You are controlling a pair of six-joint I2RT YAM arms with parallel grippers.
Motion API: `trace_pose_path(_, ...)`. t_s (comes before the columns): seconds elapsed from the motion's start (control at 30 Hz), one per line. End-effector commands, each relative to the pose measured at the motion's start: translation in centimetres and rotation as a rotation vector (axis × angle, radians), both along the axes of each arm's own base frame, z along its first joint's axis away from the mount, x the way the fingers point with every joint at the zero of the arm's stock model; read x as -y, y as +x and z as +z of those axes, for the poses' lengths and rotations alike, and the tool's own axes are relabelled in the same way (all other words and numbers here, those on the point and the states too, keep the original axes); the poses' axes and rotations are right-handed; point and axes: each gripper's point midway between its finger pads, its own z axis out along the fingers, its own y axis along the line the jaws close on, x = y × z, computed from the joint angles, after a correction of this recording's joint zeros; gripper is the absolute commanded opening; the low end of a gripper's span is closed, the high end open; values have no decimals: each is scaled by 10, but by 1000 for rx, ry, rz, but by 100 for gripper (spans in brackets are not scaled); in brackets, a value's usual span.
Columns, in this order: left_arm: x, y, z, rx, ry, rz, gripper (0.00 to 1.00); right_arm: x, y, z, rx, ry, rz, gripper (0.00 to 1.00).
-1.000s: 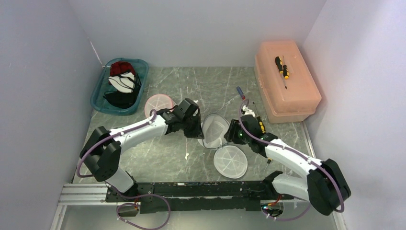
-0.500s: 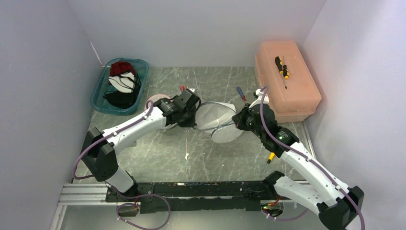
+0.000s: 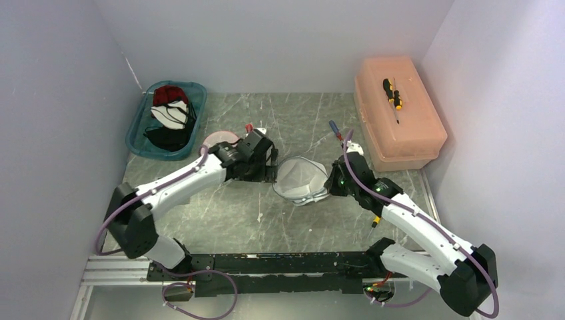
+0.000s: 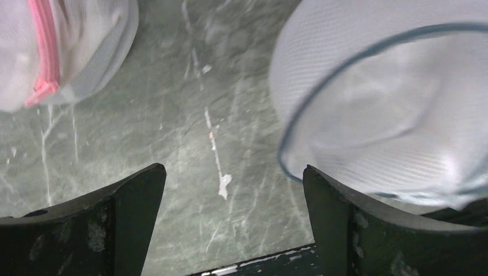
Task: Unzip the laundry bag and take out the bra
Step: Adjust the laundry bag at the center of the board.
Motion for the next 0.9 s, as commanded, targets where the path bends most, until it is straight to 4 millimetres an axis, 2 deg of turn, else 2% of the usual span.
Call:
trace_pose_path(0.0, 27, 16, 60, 199, -182, -118, 94, -10, 4, 29, 66, 29, 71, 0)
trace_pose_path(0.13, 36, 26, 90, 316, -175, -272, 94, -13, -4, 36, 69, 30, 139, 0)
trace_pose_path(0.23, 57, 23, 114, 398, -211, -488, 94, -14, -10, 41, 74, 33, 173, 0)
trace_pose_path(0.3, 67, 18, 119, 414, -206, -622, 94, -15, -13, 45, 83, 40, 193, 0)
trace_pose_path(0.43, 76, 15, 109, 425, -130, -865, 94, -21, -18, 51, 81, 62, 238, 0)
trace_pose_path(0.57, 86, 13, 101, 445, -112, -1007, 94, -24, -20, 50, 76, 71, 260, 0)
trace_pose_path(0.77, 90, -16, 102, 432, -163, -1146, 94, -23, -18, 49, 74, 62, 257, 0)
trace_pose_path(0.87, 94, -30, 93, 430, -153, -1178, 94, -25, -16, 47, 69, 61, 260, 0)
